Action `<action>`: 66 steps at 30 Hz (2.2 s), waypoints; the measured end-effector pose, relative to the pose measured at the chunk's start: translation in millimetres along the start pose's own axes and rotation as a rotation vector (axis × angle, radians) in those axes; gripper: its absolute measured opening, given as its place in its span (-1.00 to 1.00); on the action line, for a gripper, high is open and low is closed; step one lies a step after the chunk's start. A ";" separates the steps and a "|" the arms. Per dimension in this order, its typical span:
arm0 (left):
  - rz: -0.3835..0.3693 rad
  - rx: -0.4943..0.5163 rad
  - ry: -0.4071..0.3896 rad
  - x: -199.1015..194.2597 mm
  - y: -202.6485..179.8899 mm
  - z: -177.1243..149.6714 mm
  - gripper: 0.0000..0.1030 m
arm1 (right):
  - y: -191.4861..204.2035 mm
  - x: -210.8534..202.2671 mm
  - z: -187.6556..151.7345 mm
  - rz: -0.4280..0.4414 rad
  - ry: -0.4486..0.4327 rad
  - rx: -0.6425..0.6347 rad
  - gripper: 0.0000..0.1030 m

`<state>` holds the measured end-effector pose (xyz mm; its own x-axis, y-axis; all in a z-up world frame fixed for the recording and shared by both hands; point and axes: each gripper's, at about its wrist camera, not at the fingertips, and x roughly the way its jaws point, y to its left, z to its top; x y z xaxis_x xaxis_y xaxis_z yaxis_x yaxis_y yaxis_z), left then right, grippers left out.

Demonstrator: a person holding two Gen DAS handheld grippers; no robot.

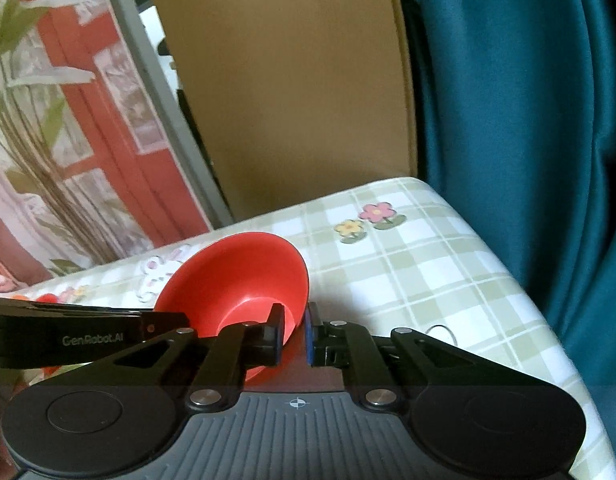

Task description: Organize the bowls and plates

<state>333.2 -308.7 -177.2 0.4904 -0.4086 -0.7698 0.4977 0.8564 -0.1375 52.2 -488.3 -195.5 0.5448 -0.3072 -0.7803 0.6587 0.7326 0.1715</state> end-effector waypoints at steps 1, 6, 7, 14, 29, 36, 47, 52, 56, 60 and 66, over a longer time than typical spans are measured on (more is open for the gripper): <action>0.004 0.001 -0.011 -10.1 2.6 0.0 -0.69 | 5.3 -4.9 2.0 0.006 -0.003 0.003 -0.82; 0.024 -0.028 -0.054 -53.7 16.6 -10.6 -0.69 | 34.1 -33.8 11.6 0.048 -0.036 0.007 -0.82; 0.029 -0.032 -0.062 -62.9 19.7 -12.9 -0.68 | 41.6 -39.6 12.7 0.054 -0.038 0.000 -0.82; 0.070 -0.074 -0.133 -133.5 45.1 -24.8 -0.69 | 100.8 -81.9 17.0 0.099 -0.073 -0.077 -0.82; 0.130 -0.112 -0.219 -248.9 89.1 -50.8 -0.68 | 192.4 -144.2 7.8 0.216 -0.095 -0.140 -0.82; 0.153 -0.115 -0.223 -276.7 112.4 -70.3 -0.68 | 225.6 -149.1 -5.9 0.271 -0.062 -0.141 -0.82; 0.150 -0.197 -0.189 -256.5 170.0 -96.1 -0.68 | 266.7 -114.6 -37.3 0.308 0.011 -0.167 -0.81; 0.148 -0.234 -0.186 -231.9 191.8 -96.9 -0.68 | 277.7 -86.6 -44.5 0.305 0.051 -0.174 -0.80; 0.127 -0.278 -0.170 -205.5 207.5 -93.0 -0.68 | 281.9 -64.5 -45.6 0.291 0.068 -0.187 -0.80; 0.124 -0.283 -0.160 -180.4 213.3 -83.5 -0.68 | 280.2 -41.4 -41.1 0.282 0.085 -0.182 -0.80; 0.125 -0.252 -0.162 -148.4 216.1 -67.7 -0.68 | 272.6 -6.6 -31.5 0.241 0.094 -0.178 -0.80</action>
<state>319.5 -41.7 -134.9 0.6542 -0.3228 -0.6840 0.2434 0.9461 -0.2137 211.8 -267.4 -162.6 0.6185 -0.0604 -0.7835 0.4106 0.8749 0.2568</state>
